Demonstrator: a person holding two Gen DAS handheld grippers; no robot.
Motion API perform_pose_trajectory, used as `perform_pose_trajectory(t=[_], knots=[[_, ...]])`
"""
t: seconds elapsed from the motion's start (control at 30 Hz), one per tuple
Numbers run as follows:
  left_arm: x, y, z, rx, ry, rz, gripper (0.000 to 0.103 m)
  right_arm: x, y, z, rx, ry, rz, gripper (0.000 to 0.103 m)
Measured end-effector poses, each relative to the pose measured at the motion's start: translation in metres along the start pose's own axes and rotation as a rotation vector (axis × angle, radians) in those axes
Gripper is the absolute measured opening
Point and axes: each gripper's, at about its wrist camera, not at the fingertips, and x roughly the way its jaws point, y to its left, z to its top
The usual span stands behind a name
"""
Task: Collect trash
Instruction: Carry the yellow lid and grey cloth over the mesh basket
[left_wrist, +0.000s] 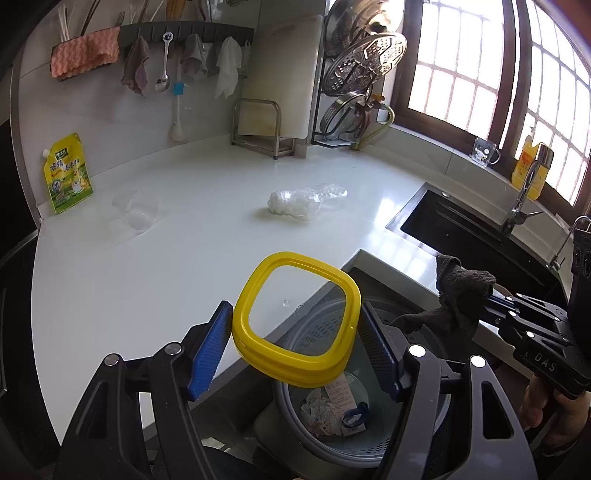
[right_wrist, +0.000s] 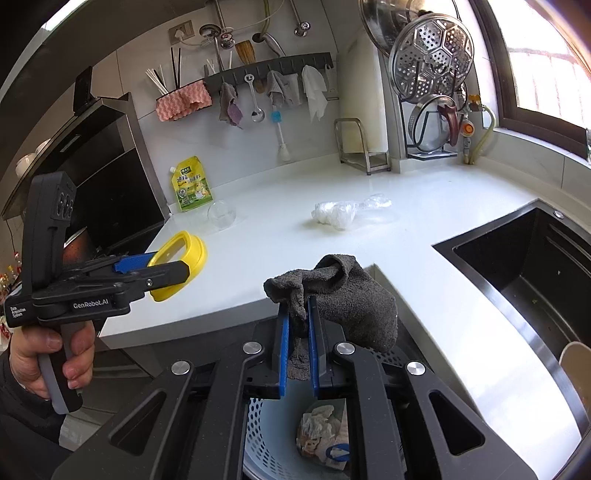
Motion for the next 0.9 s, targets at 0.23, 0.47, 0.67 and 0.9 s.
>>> perform_pose_trajectory(t=[0.23,0.47,0.67,0.9], knots=[[0.001,-0.019,-0.017,0.018,0.025,-0.030,0.067,-0.011,-0.007,-0.019,0.025,0.011,-0.021,0.009],[0.003,-0.029,-0.025,0.034,0.039,-0.044,0.067,-0.015,-0.012,-0.027,0.041,0.017,-0.036,0.009],[0.009,-0.029,-0.027,0.037,0.056,-0.051,0.067,-0.008,-0.014,-0.033,0.043,0.031,-0.048,0.009],[0.019,-0.029,-0.031,0.030,0.076,-0.063,0.067,0.003,-0.017,-0.037,0.049,0.061,-0.043,0.009]])
